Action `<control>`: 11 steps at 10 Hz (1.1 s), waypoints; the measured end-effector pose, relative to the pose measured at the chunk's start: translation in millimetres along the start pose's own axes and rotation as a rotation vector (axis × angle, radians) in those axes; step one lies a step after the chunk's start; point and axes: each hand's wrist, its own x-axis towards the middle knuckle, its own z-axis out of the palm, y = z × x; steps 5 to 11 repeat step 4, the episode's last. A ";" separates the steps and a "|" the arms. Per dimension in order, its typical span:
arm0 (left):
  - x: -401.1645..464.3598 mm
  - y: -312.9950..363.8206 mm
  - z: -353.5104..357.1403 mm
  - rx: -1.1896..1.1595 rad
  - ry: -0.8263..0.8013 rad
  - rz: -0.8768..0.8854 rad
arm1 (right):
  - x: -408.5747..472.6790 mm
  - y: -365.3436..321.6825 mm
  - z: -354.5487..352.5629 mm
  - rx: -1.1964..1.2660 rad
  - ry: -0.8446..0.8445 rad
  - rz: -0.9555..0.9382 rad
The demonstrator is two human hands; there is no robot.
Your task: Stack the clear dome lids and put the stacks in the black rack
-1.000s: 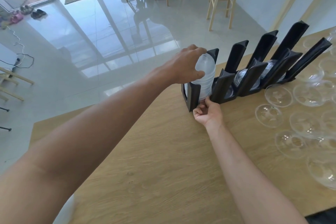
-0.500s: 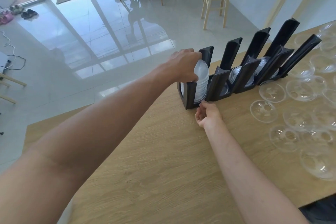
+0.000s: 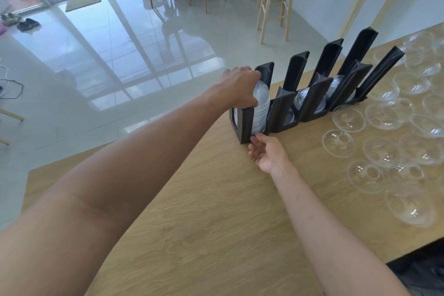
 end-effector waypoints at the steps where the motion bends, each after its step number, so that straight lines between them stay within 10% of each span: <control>1: -0.9 -1.8 3.1 -0.008 0.010 -0.006 | -1.0 0.6 0.2 -0.003 0.006 -0.015; 4: -1.5 -0.7 -6.3 -0.071 -0.007 -0.005 | -12.2 19.6 -2.0 -0.590 0.148 -0.383; 11: -1.5 -0.7 -6.3 -0.071 -0.007 -0.005 | -12.2 19.6 -2.0 -0.590 0.148 -0.383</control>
